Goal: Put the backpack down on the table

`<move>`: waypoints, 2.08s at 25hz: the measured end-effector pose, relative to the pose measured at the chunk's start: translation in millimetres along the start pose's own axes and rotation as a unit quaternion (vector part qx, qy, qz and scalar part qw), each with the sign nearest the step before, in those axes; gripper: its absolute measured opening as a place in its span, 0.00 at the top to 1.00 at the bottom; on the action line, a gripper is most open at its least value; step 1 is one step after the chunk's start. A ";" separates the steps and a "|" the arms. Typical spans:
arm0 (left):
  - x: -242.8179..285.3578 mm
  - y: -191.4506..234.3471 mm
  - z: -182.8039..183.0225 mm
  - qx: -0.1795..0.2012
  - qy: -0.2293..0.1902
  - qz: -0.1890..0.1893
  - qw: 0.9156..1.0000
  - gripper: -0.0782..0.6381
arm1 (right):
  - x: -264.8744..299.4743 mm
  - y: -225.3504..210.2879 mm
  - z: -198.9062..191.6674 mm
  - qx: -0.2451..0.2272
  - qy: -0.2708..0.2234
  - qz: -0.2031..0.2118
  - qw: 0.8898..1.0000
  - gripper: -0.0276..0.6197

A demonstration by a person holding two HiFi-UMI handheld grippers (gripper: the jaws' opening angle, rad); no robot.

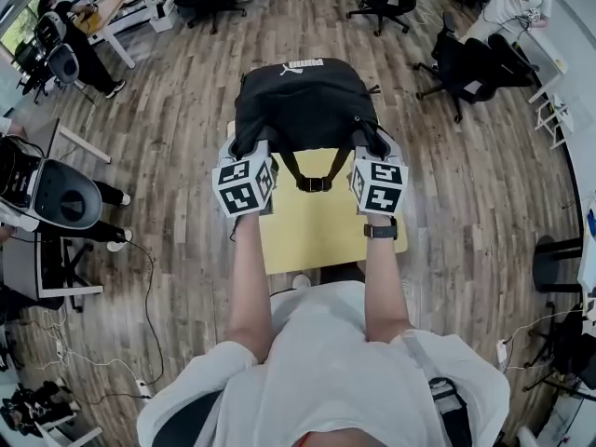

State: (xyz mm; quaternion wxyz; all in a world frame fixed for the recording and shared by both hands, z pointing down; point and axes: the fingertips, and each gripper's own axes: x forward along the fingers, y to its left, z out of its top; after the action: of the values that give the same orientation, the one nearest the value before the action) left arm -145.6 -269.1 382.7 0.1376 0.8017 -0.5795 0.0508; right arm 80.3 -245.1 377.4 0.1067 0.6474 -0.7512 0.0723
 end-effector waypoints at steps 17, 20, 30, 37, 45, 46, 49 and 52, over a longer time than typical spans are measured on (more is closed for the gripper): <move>91.9 17.5 -53.4 -0.020 0.053 0.024 0.998 0.70 | 91.7 -26.0 -49.0 0.012 0.072 0.018 0.997 0.91; 104.9 23.1 -68.0 -0.023 0.064 0.030 0.997 0.70 | 107.5 -27.5 -62.5 0.012 0.084 0.021 0.996 0.91; 138.5 36.3 -99.6 -0.017 0.087 0.044 0.995 0.70 | 146.5 -30.4 -100.1 0.010 0.108 0.033 0.994 0.91; 159.6 41.9 -124.7 -0.017 0.097 0.046 0.994 0.70 | 166.7 -34.9 -123.7 0.012 0.117 0.039 0.992 0.91; 176.4 42.5 -143.9 -0.034 0.113 0.046 0.992 0.70 | 181.7 -41.9 -143.4 0.010 0.133 0.037 0.990 0.91; 178.6 42.2 -146.2 -0.036 0.115 0.046 0.992 0.70 | 183.0 -43.1 -144.6 0.009 0.135 0.037 0.990 0.91; 185.4 43.4 -154.1 -0.042 0.119 0.045 0.991 0.70 | 188.6 -45.1 -149.7 0.004 0.142 0.038 0.989 0.91; 189.4 45.3 -161.3 -0.043 0.123 0.046 0.990 0.70 | 193.3 -45.2 -156.1 0.002 0.147 0.041 0.988 0.91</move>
State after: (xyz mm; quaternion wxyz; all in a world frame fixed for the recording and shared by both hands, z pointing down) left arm -114.5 -410.5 590.1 0.2401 0.7549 -0.5963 0.1305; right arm 108.6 -398.4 576.0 0.2119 0.5982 -0.7534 0.1723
